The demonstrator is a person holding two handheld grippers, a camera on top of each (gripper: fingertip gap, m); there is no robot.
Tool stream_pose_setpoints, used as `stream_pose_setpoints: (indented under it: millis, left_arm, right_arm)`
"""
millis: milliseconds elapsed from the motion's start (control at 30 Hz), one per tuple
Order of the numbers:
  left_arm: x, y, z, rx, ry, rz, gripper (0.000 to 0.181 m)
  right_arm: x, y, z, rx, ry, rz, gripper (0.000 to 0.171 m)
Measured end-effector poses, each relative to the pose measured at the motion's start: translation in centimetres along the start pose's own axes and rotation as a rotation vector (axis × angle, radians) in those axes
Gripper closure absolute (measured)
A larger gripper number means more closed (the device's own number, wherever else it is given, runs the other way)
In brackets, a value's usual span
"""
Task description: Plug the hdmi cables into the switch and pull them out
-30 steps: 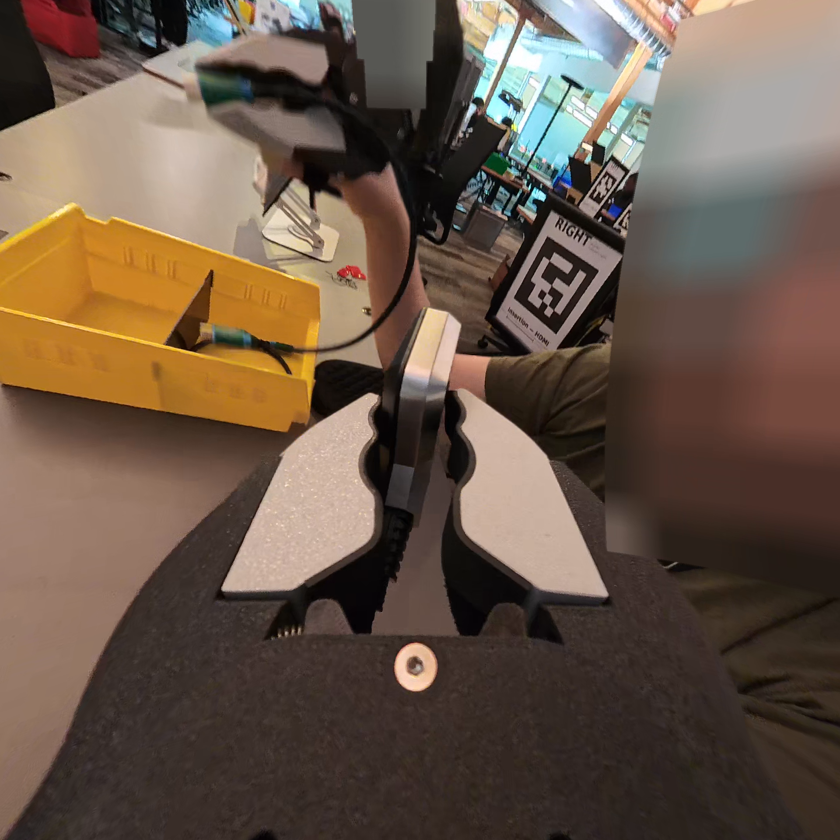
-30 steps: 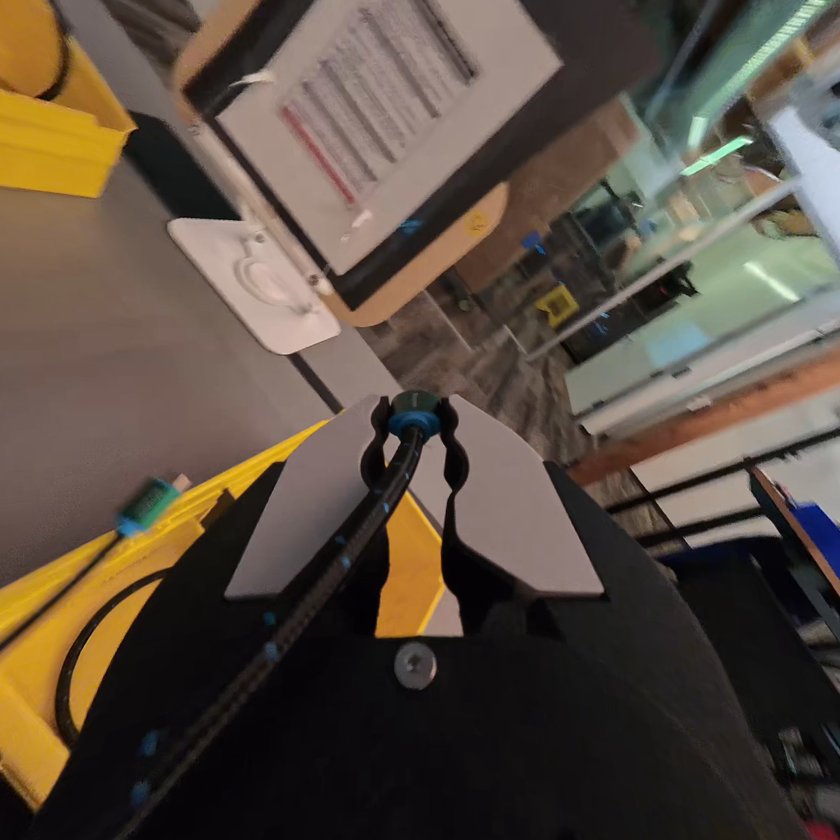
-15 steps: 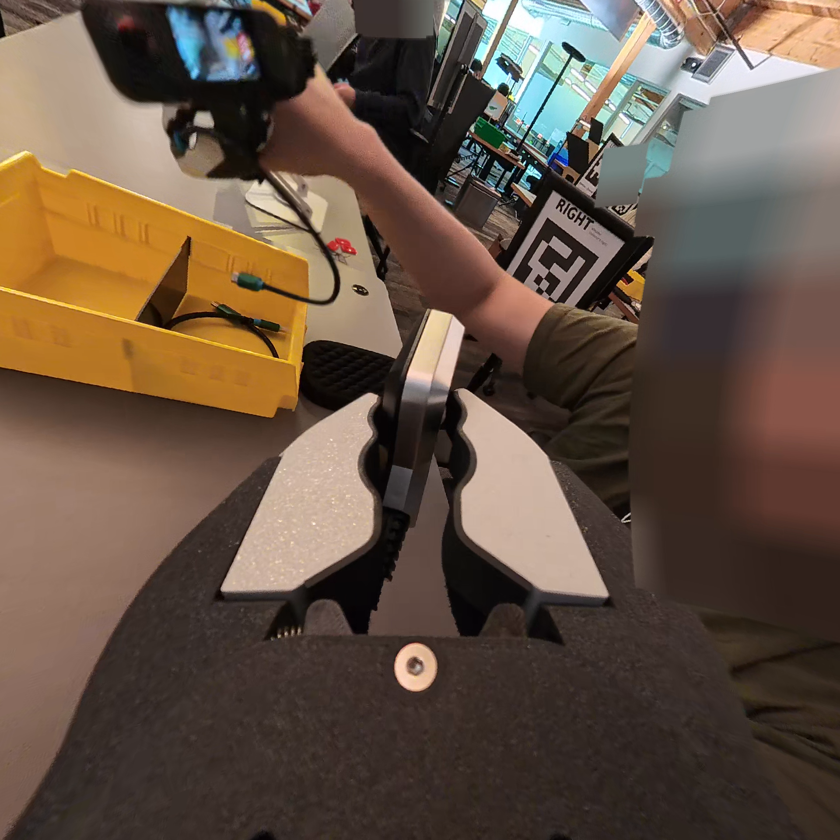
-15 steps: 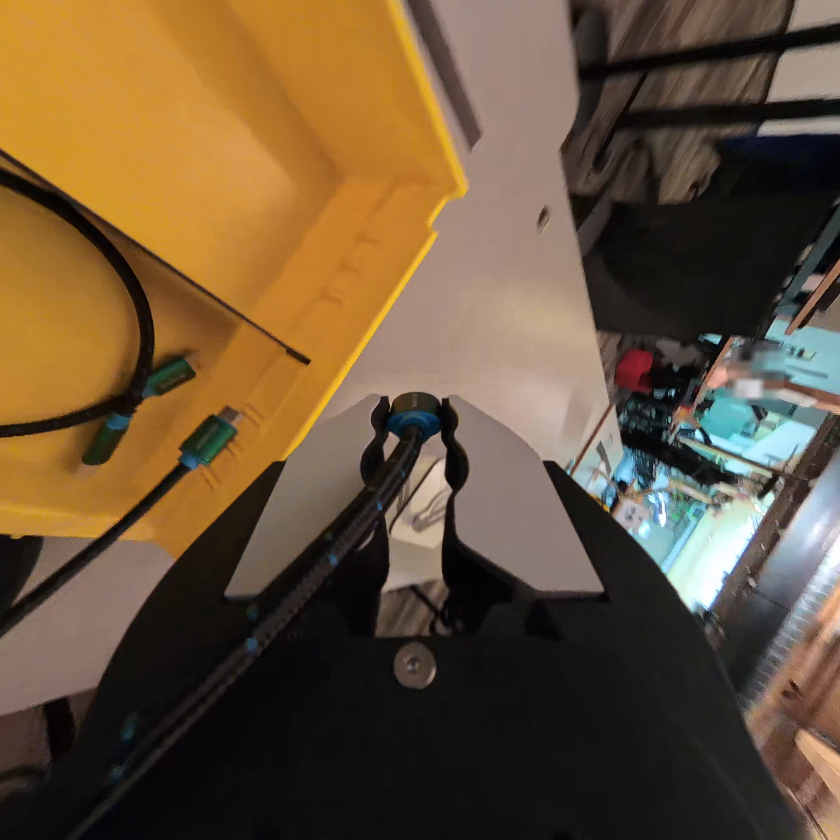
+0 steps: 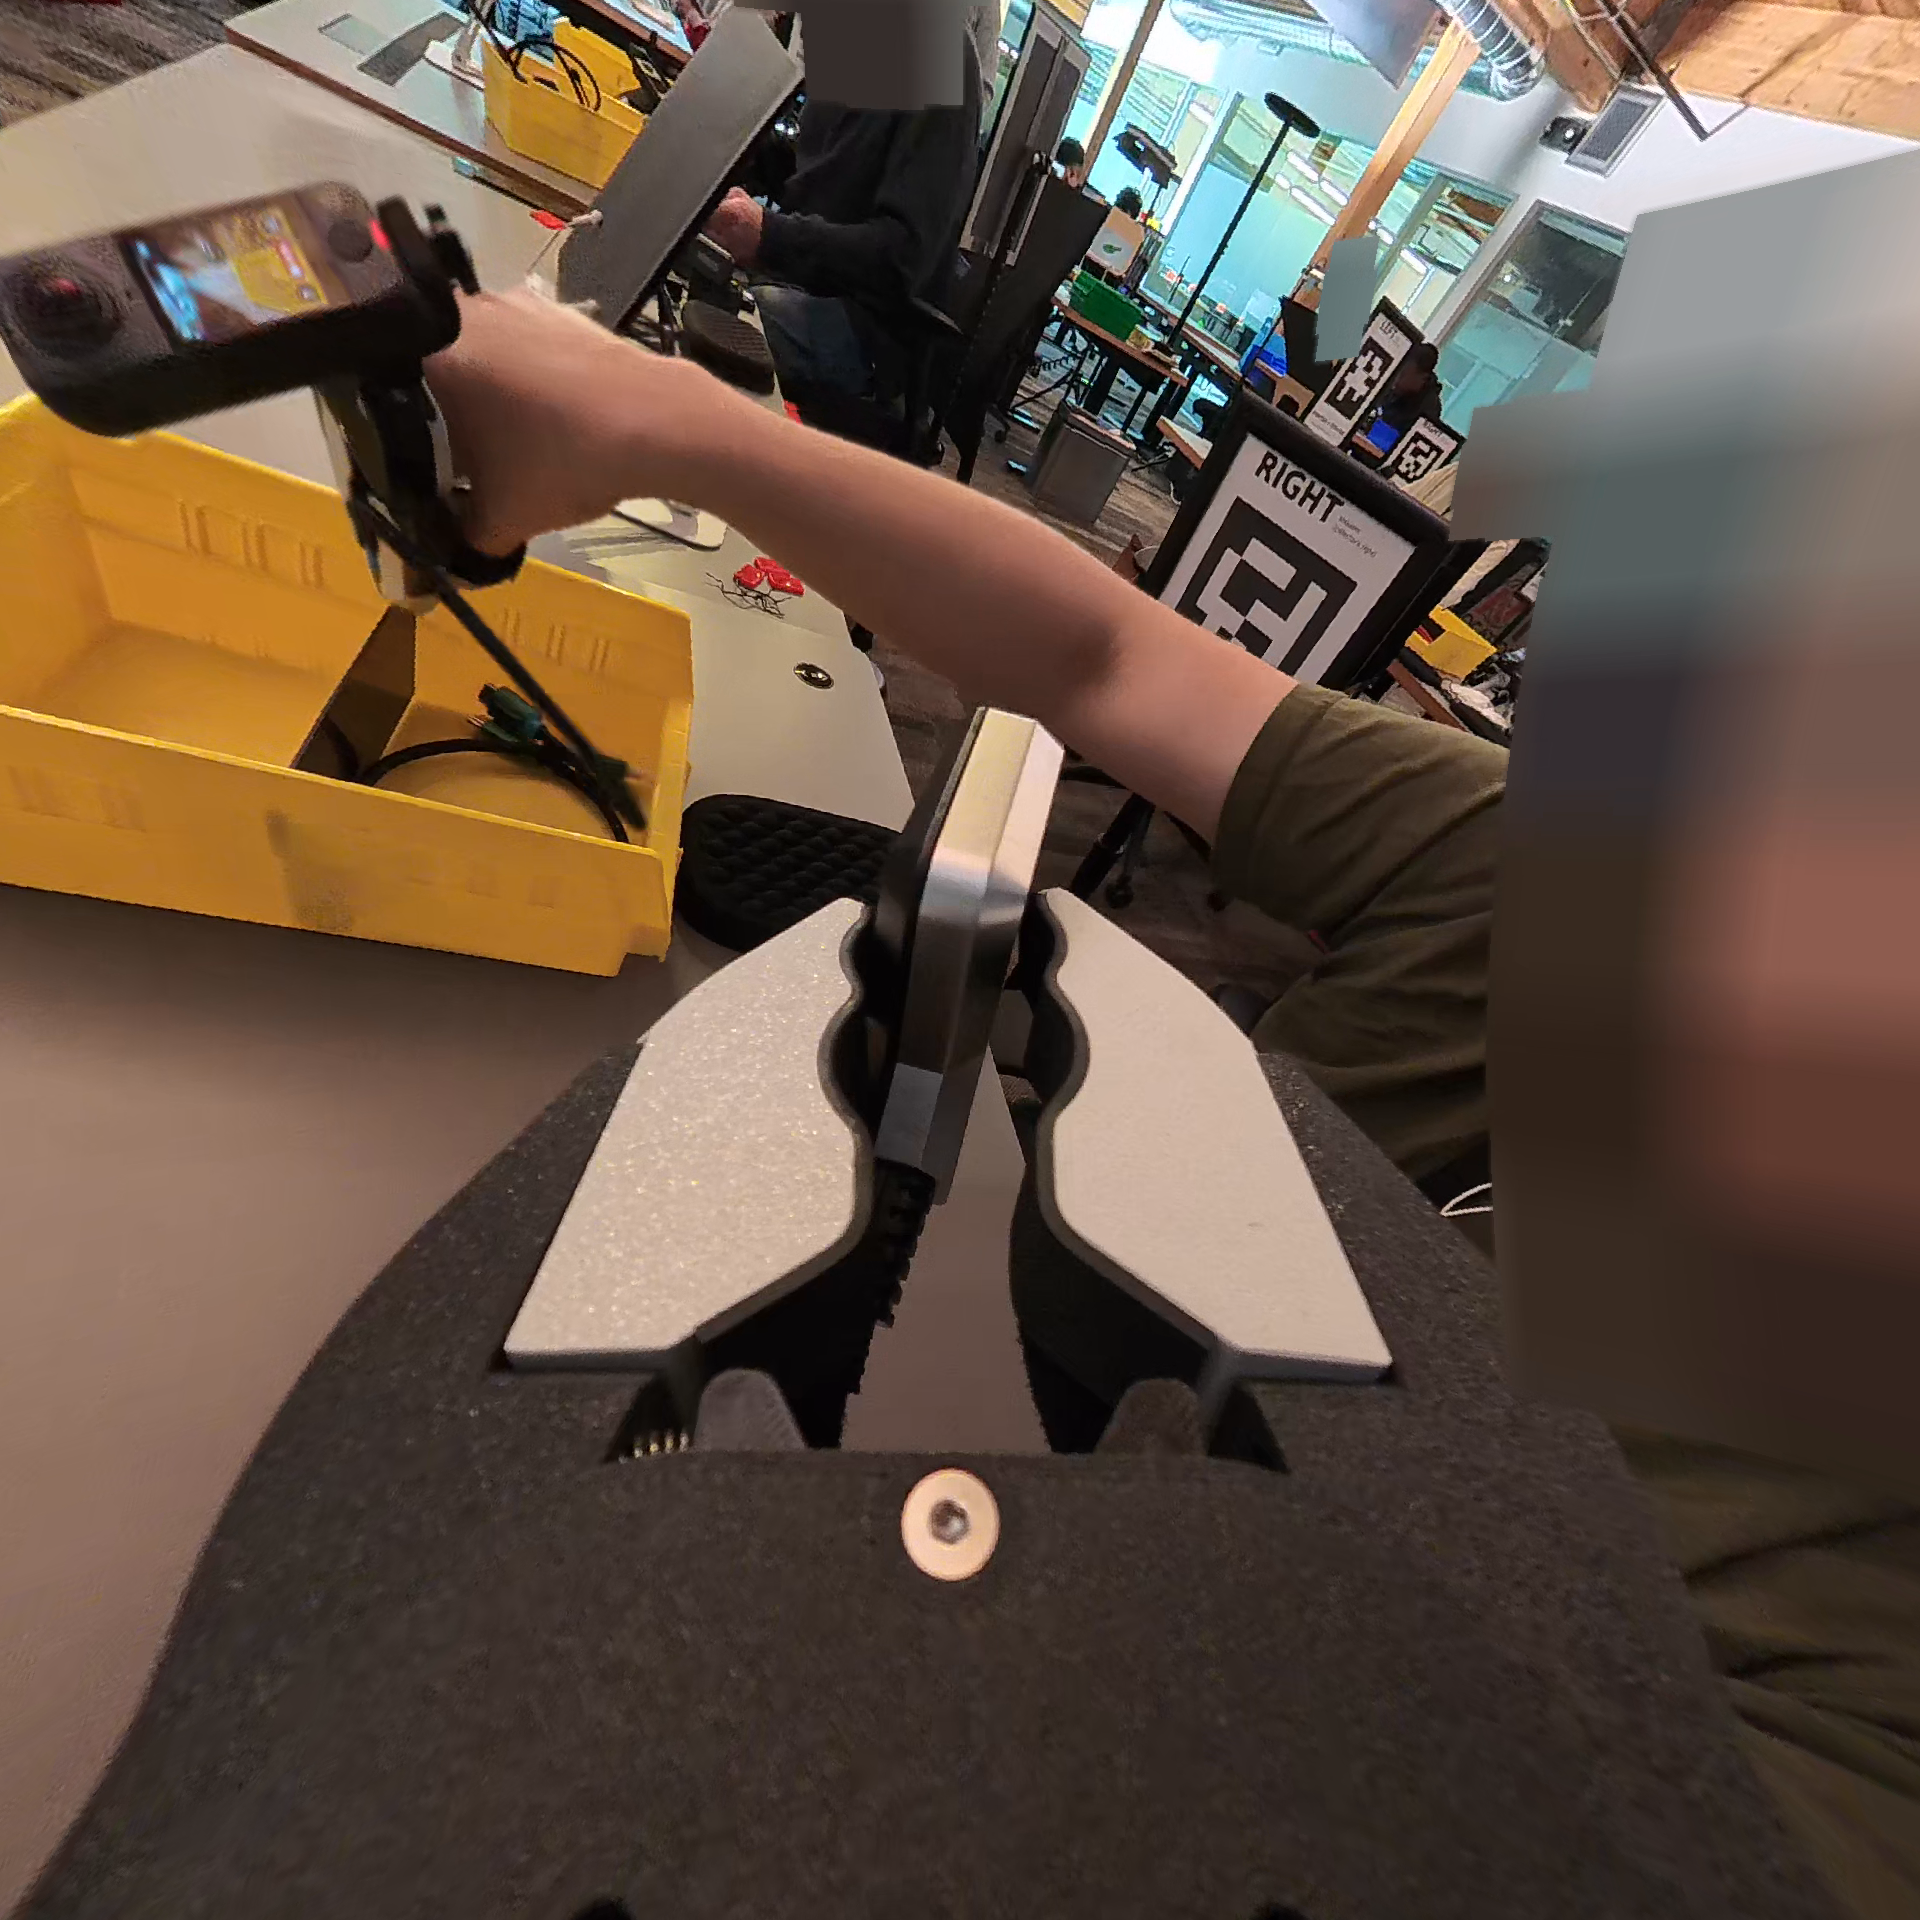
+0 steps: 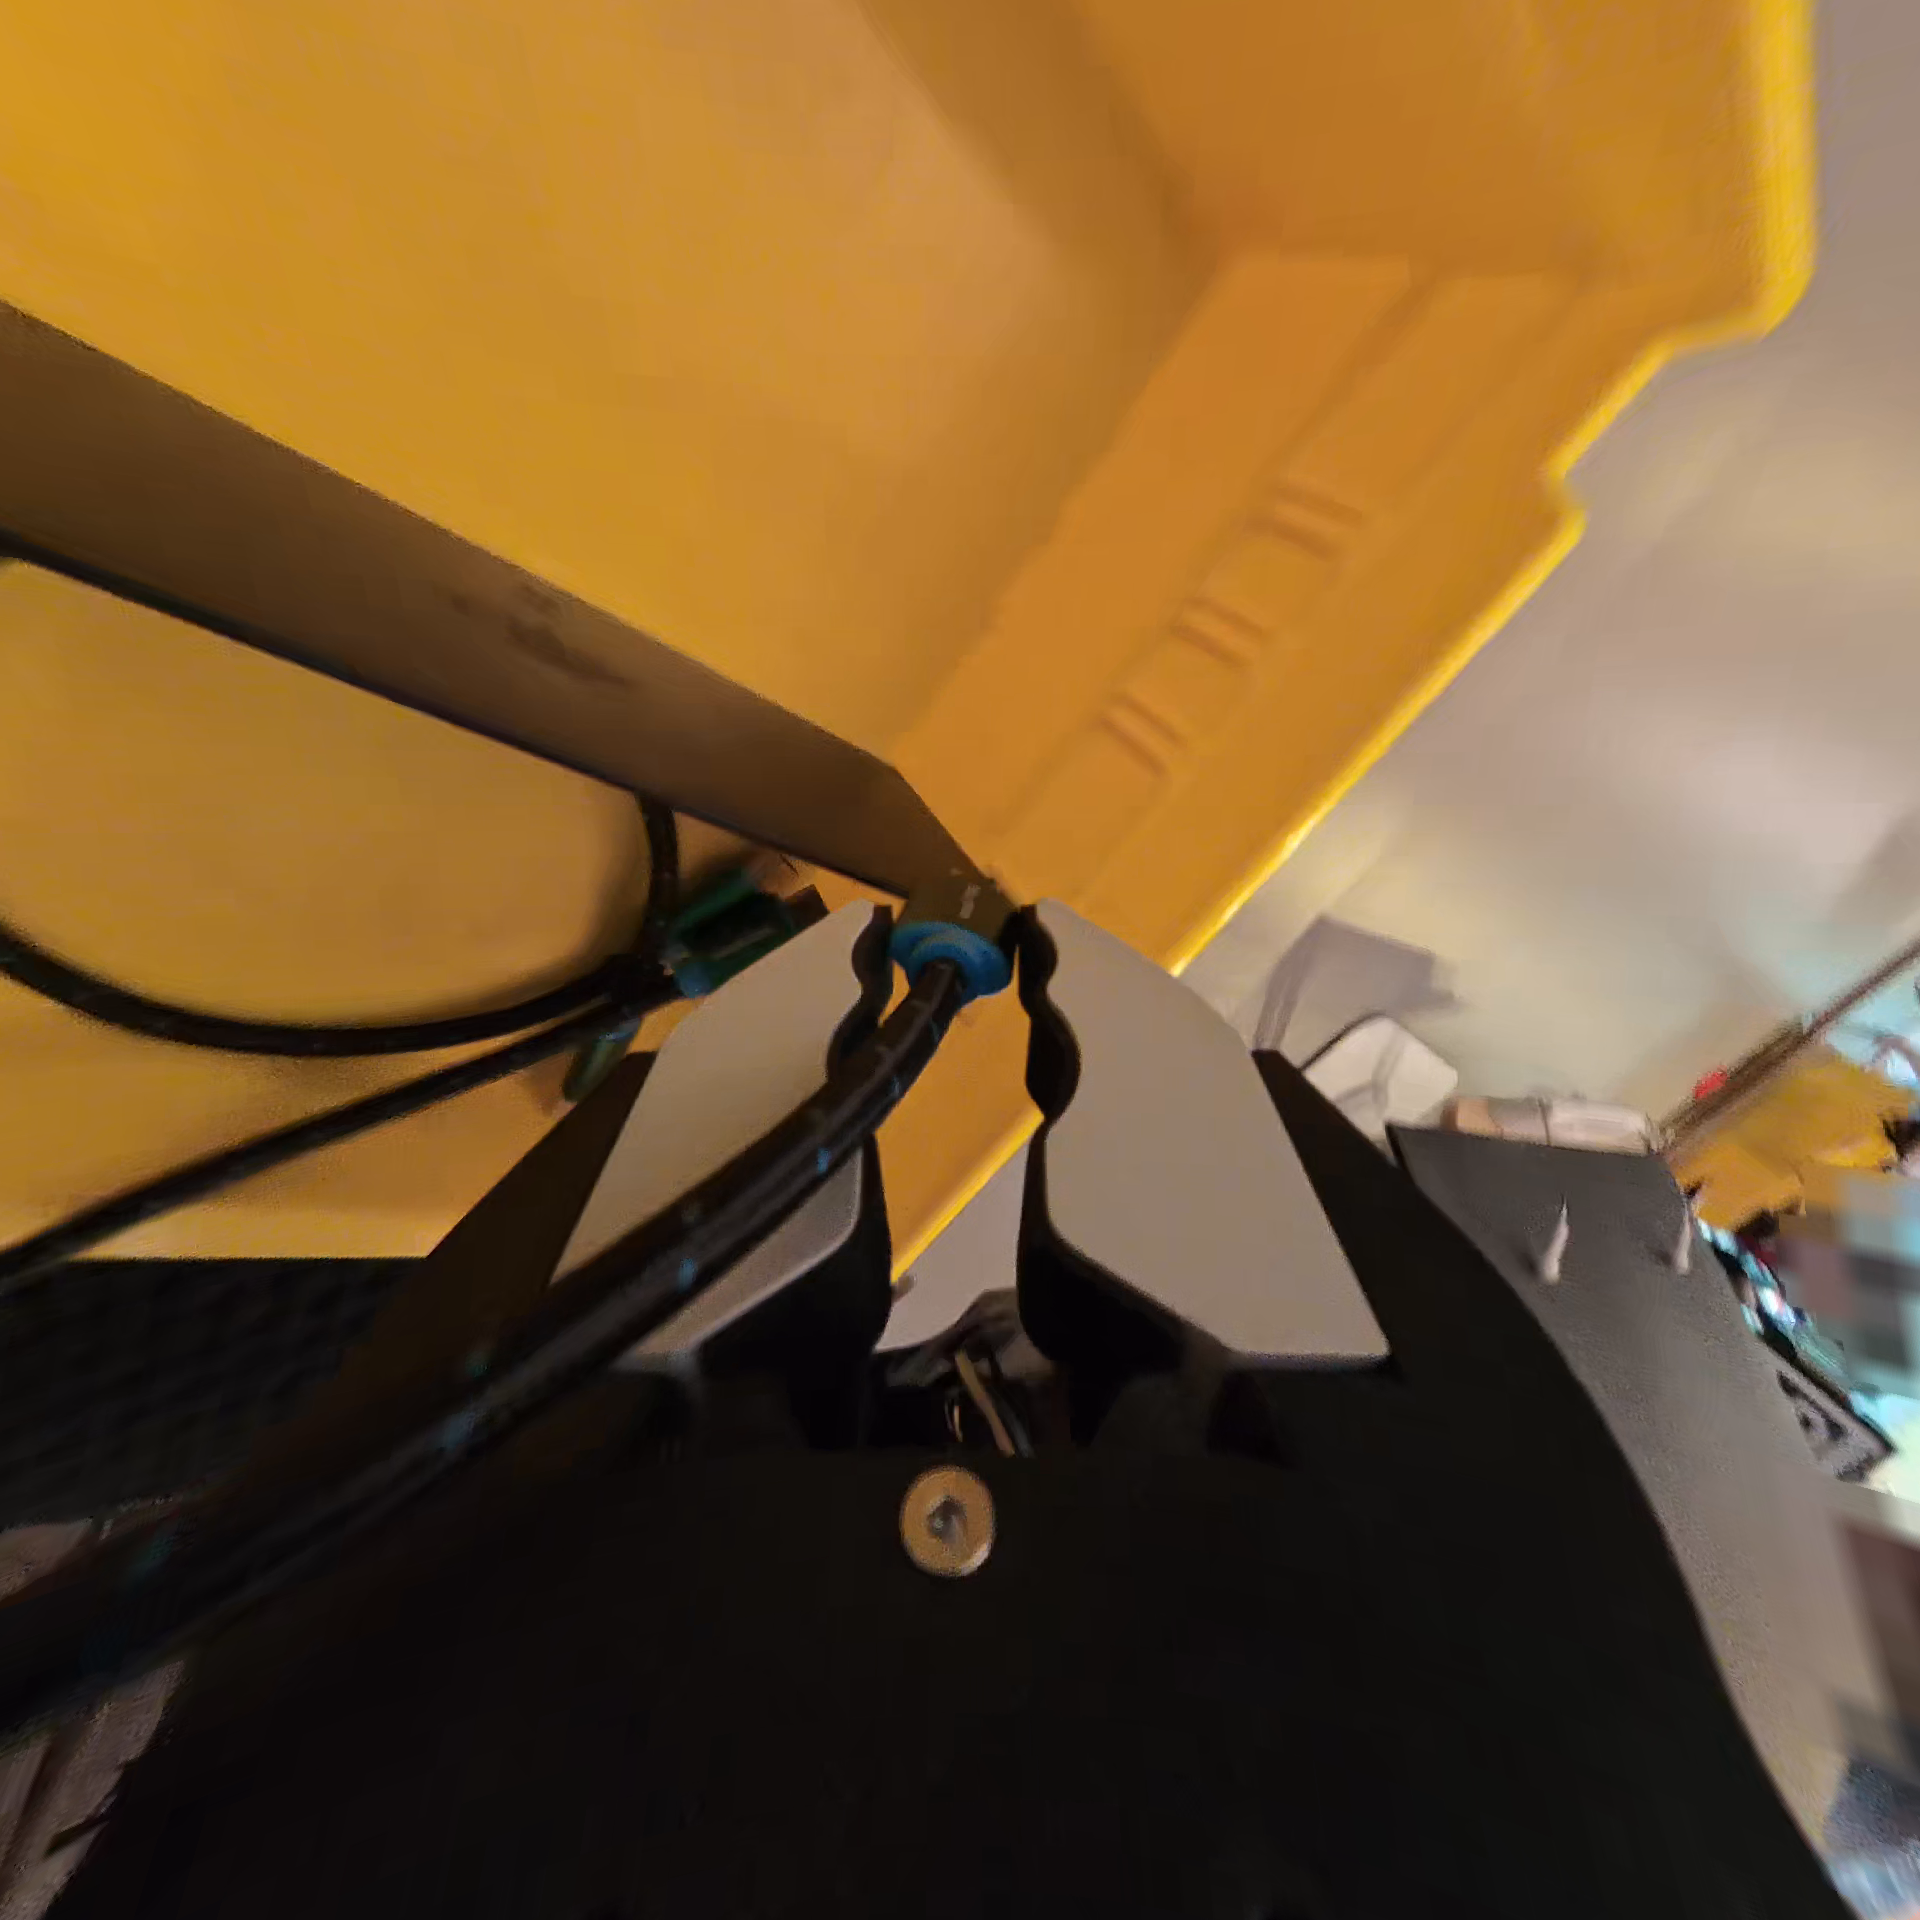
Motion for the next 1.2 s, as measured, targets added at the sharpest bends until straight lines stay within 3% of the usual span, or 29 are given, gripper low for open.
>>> stream_pose_setpoints:
  millis: [100,133,200,333,433,567,700,767,900,1000,1033,1067,1200]
  left_arm:
    - [0.1,0.0,-0.1,0.006,0.001,0.005,0.156]
    - [0.1,0.0,-0.1,0.007,0.001,0.006,0.156]
    - [0.1,0.0,-0.1,0.004,0.003,0.004,0.156]
    - [-0.1,-0.3,-0.1,-0.004,0.008,0.010,0.156]
    - [0.0,-0.6,0.0,-0.017,0.010,0.007,0.155]
    - [0.1,-0.7,0.1,-0.026,0.004,0.005,0.156]
    - [-0.3,-0.7,0.1,-0.024,0.018,0.009,0.156]
    - [-0.5,-0.8,0.1,-0.023,0.024,0.009,0.156]
    - [-0.7,-1.1,0.2,-0.036,0.032,0.009,0.155]
    - [-0.7,-1.5,0.4,-0.048,0.035,0.010,0.155]
    - [-0.7,-1.6,0.4,-0.052,0.035,0.010,0.155]
    - [-0.7,-1.6,0.4,-0.054,0.035,0.009,0.155]
    - [-0.7,-1.6,0.4,-0.056,0.034,0.010,0.156]
  right_arm:
    - [0.2,-0.6,0.9,-0.052,-0.036,0.077,0.151]
    - [0.2,-0.5,1.3,-0.058,-0.051,0.097,0.163]
    - [0.1,0.1,2.3,-0.093,-0.076,0.139,0.167]
    - [-2.4,0.3,2.0,-0.031,0.005,-0.042,0.170]
    - [-1.7,0.3,2.2,-0.033,0.003,-0.018,0.169]
    - [-2.7,2.6,1.5,0.227,0.020,-0.209,0.160]
    - [-6.2,7.2,1.2,0.620,0.136,-0.631,0.144]
    - [-7.7,7.9,1.7,0.683,0.185,-0.727,0.139]
    - [-9.2,5.8,1.0,0.641,0.211,-0.653,0.136]
    - [-10.8,4.8,0.0,0.589,0.222,-0.779,0.149]
    - [-11.0,4.6,-0.2,0.570,0.219,-0.776,0.161]
    - [-11.1,4.4,-0.1,0.554,0.240,-0.758,0.161]
    - [-9.5,6.6,2.0,0.656,0.301,-0.645,0.162]
Point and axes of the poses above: each gripper's, where its closed fingertips meet, y back along the fingers, z out of its underside, x = y × z across the jaws, the point moved 5 cm from there along y, back along the fingers, and after that the axes turned 10 degrees about -x, right-handed, at the moved point
